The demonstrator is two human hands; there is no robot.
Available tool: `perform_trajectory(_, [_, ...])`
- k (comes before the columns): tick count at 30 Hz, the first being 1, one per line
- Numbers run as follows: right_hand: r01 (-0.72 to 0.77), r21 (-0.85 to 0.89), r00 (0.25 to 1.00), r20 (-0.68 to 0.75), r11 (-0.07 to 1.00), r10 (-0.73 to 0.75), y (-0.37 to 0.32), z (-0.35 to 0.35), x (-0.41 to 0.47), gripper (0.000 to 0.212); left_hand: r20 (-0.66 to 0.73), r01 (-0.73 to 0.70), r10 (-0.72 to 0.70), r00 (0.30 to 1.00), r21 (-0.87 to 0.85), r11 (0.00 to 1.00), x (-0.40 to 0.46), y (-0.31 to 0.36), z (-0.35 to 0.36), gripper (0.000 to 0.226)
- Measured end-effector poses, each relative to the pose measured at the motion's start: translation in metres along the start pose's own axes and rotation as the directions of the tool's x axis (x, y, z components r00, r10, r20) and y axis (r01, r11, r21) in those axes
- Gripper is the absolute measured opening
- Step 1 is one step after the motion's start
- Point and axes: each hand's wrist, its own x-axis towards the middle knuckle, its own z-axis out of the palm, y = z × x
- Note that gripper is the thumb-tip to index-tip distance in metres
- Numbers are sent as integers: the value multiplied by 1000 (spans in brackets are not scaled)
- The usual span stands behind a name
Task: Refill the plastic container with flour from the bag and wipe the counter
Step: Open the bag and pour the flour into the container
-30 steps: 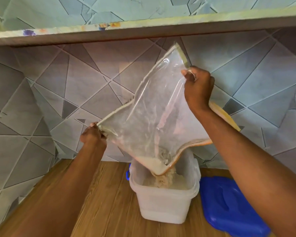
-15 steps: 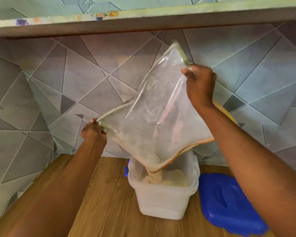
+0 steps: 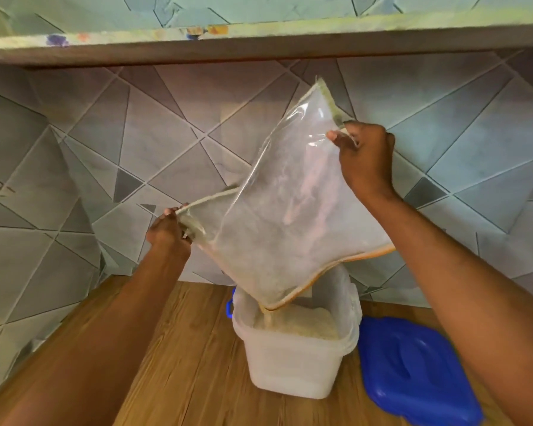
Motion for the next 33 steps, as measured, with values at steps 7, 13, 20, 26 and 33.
perform_trajectory(7, [33,-24,999,37,999,-32,-1,-3,-3,43,113,-2,2,994,1,1000,-16,-8,-2,11])
perform_trajectory(13, [39,-39,997,68,998,-36,2,3,-9,36,135,4,-6,991,18,1000,-15,-14,0,9])
perform_trajectory(20, [70,6,996,51,998,-70,-1,2,5,53,84,4,0,996,-47,999,-12,-11,1,9])
perform_trajectory(26, [56,58,997,41,997,-58,7,-1,17,47,31,-4,5,999,-43,999,-5,-11,-6,21])
perform_trajectory(33, [-8,57,1000,10,998,8,18,2,23,47,90,-27,33,995,-63,998,-6,-12,-4,20])
